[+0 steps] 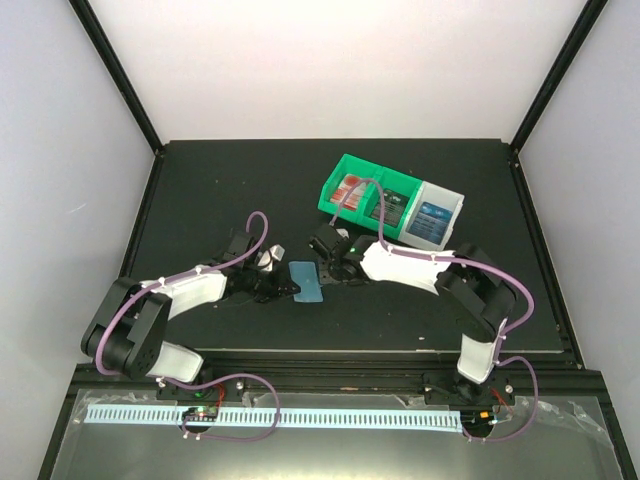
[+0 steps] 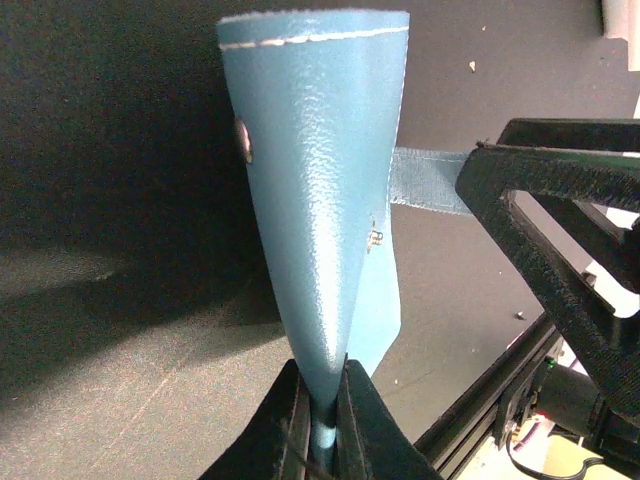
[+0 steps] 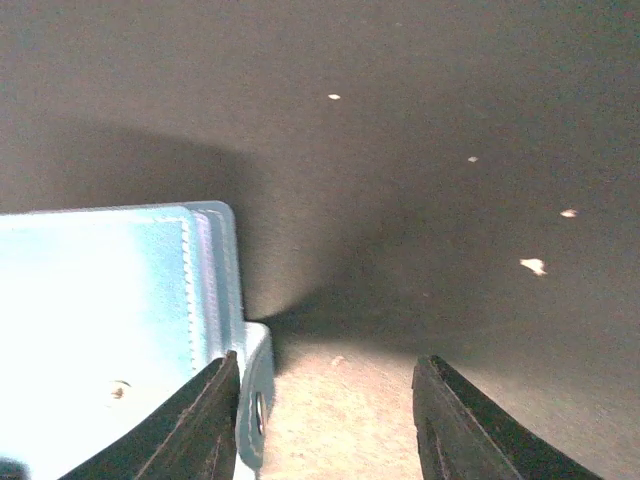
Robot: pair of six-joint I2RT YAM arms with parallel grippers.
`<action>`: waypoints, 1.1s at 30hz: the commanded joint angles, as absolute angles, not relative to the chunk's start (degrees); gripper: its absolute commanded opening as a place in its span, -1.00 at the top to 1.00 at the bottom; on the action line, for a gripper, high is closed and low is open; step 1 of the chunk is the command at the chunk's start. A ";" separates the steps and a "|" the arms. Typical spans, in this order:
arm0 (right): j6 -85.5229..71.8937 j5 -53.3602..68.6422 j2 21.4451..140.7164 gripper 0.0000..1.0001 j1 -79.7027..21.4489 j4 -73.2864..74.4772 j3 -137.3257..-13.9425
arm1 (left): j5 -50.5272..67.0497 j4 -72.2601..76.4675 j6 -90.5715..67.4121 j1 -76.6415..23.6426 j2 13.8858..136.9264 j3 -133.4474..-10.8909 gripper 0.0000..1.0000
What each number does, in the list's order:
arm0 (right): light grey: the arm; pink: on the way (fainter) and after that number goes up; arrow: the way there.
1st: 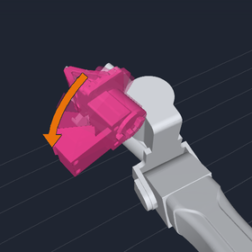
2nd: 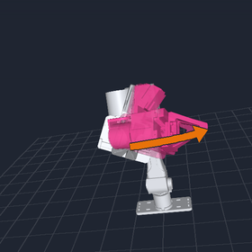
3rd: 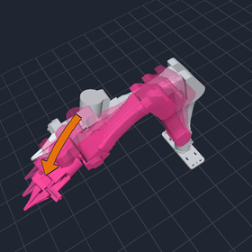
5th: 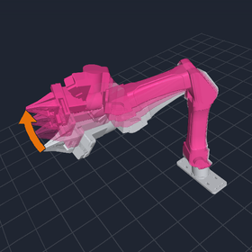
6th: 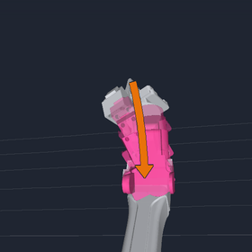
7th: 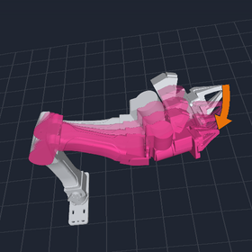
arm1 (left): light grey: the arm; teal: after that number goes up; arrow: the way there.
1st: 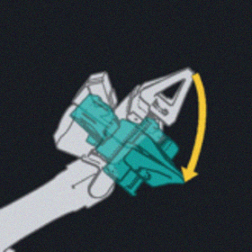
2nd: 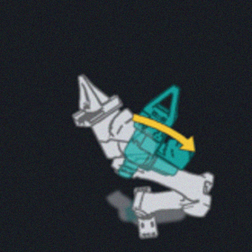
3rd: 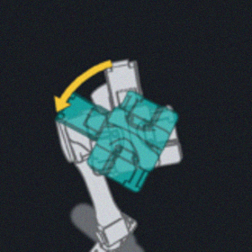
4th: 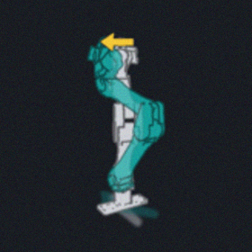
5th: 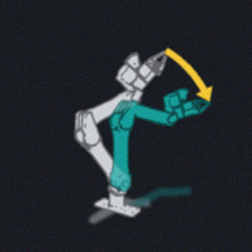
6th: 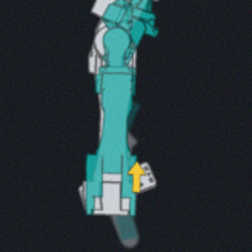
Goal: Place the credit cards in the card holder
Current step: Open the card holder at the center of the board.
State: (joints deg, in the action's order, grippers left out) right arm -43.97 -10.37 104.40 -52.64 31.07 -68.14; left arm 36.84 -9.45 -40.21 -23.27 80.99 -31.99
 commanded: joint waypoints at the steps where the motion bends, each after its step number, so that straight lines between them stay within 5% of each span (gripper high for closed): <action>1: -43.73 -1.20 105.18 0.02 -51.81 24.39 -67.48 | 36.55 -10.11 -38.69 -23.11 80.24 -32.70 0.97; 9: -44.25 -0.66 106.61 0.54 -51.55 21.96 -66.62 | 36.48 -9.71 -39.00 -23.11 80.40 -32.35 0.97; 16: -43.92 -2.54 108.76 0.59 -51.51 25.01 -68.25 | 36.29 -9.66 -39.25 -23.06 80.33 -32.41 0.94; 26: -42.35 -2.01 107.55 0.98 -51.39 27.29 -69.21 | 34.74 -10.41 -38.51 -23.10 80.33 -32.52 0.47; 33: -41.85 -3.56 100.44 0.98 -51.36 29.51 -68.24 | 33.30 -10.81 -37.99 -23.10 79.80 -32.26 -0.03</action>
